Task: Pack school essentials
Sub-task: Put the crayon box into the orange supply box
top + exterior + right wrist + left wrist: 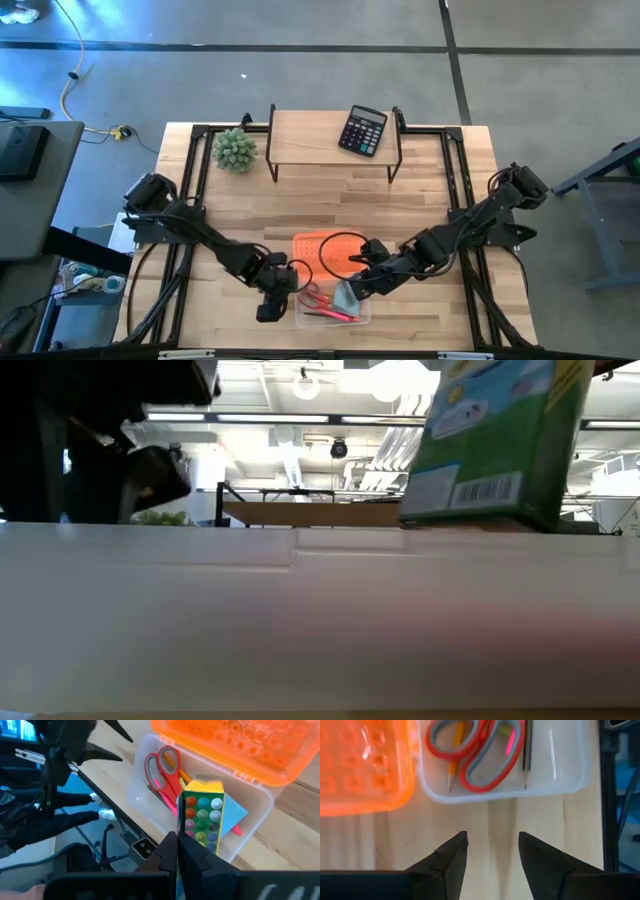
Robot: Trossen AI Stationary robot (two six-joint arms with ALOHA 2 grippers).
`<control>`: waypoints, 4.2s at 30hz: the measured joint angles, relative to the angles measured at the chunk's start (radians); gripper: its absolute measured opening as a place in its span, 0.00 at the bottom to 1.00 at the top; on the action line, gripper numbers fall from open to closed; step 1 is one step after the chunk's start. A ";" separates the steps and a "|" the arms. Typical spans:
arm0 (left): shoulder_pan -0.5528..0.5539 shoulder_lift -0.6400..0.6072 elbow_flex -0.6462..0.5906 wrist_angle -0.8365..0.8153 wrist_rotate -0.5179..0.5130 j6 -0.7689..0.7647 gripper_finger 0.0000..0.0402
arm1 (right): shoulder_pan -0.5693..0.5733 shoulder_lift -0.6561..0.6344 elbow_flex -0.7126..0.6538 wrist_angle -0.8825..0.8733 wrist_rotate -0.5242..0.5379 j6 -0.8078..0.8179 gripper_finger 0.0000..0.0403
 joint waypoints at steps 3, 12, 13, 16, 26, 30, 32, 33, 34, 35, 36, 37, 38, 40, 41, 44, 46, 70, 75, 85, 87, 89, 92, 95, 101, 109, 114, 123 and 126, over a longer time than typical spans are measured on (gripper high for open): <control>-0.009 0.024 0.000 0.039 0.004 -0.056 0.39 | 0.000 0.000 0.000 -0.007 -0.021 -0.022 0.00; -0.016 0.063 0.000 0.115 -0.018 -0.133 0.35 | -0.009 0.000 0.000 -0.016 -0.035 -0.069 0.00; -0.014 0.072 0.000 0.126 -0.020 -0.134 0.35 | -0.009 0.000 0.000 -0.016 -0.036 -0.071 0.00; -0.009 0.096 -0.001 0.151 -0.025 -0.134 0.34 | -0.008 -0.003 0.000 -0.019 -0.049 -0.078 0.00; 0.013 0.107 0.000 0.279 -0.064 -0.176 0.33 | -0.008 -0.078 0.000 -0.108 -0.054 -0.066 0.00; 0.031 0.107 0.000 0.339 -0.087 -0.195 0.33 | -0.008 -0.114 0.000 -0.187 -0.061 -0.047 0.00; 0.041 0.107 0.000 0.367 -0.104 -0.194 0.33 | -0.008 -0.130 0.000 -0.219 -0.070 -0.038 0.00; 0.047 0.107 0.000 0.376 -0.107 -0.194 0.33 | -0.008 -0.139 0.000 -0.244 -0.074 -0.028 0.00; 0.053 0.107 0.000 0.381 -0.105 -0.194 0.33 | -0.008 -0.147 0.000 -0.263 -0.077 -0.023 0.00; 0.059 0.107 0.000 0.384 -0.103 -0.194 0.33 | -0.008 -0.155 0.000 -0.274 -0.079 -0.020 0.00; 0.065 0.107 0.000 0.384 -0.096 -0.194 0.33 | -0.008 -0.163 0.000 -0.290 -0.084 -0.011 0.00; 0.072 0.107 0.000 0.382 -0.088 -0.191 0.33 | -0.008 -0.169 0.006 -0.320 -0.088 -0.002 0.00; 0.078 0.107 0.000 0.378 -0.076 -0.186 0.33 | -0.008 -0.169 0.023 -0.356 -0.094 0.002 0.00; 0.089 0.107 0.000 0.372 -0.044 -0.184 0.33 | -0.008 -0.166 0.070 -0.422 -0.104 0.002 0.00; 0.094 0.107 0.000 0.371 -0.024 -0.183 0.33 | -0.008 -0.164 0.098 -0.456 -0.104 0.002 0.00; 0.104 0.095 0.000 0.363 0.030 -0.183 0.33 | -0.012 -0.149 0.181 -0.539 -0.104 0.016 0.00; 0.104 0.090 0.001 0.367 0.047 -0.183 0.33 | -0.013 -0.133 0.229 -0.589 -0.088 0.038 0.00; 0.103 -0.306 0.000 -0.006 -0.084 -0.060 0.33 | -0.019 0.108 0.312 -0.712 -0.194 0.134 0.00; 0.103 -0.355 0.000 -0.027 -0.114 -0.052 0.33 | -0.020 0.152 0.312 -0.694 -0.213 0.135 0.00; 0.103 -0.369 -0.001 -0.062 -0.118 -0.041 0.33 | -0.028 0.233 0.312 -0.652 -0.273 0.131 0.00; 0.103 -0.369 0.000 -0.069 -0.118 -0.034 0.33 | -0.032 0.235 0.312 -0.639 -0.273 0.127 0.00; 0.103 -0.369 0.000 -0.074 -0.119 -0.033 0.33 | -0.032 0.234 0.313 -0.644 -0.273 0.125 0.00; 0.103 -0.369 0.000 -0.074 -0.132 -0.033 0.33 | -0.032 0.224 0.314 -0.643 -0.273 0.131 0.00; 0.103 -0.369 0.000 -0.074 -0.133 -0.033 0.33 | -0.032 0.222 0.314 -0.631 -0.273 0.137 0.00; 0.103 -0.369 0.000 -0.074 -0.135 -0.033 0.33 | -0.033 0.222 0.314 -0.518 -0.211 0.153 0.00; 0.103 -0.368 0.000 -0.075 -0.141 -0.025 0.33 | -0.052 0.254 0.315 -0.460 -0.188 0.119 0.00; 0.103 -0.368 0.000 -0.076 -0.155 -0.025 0.33 | -0.052 0.250 0.315 -0.472 -0.191 0.108 0.00; 0.103 -0.368 0.000 -0.078 -0.157 -0.024 0.33 | -0.043 0.202 0.315 -0.600 -0.223 0.162 0.00; 0.103 -0.368 0.000 -0.081 -0.158 -0.024 0.33 | -0.042 0.201 0.315 -0.599 -0.234 0.179 0.00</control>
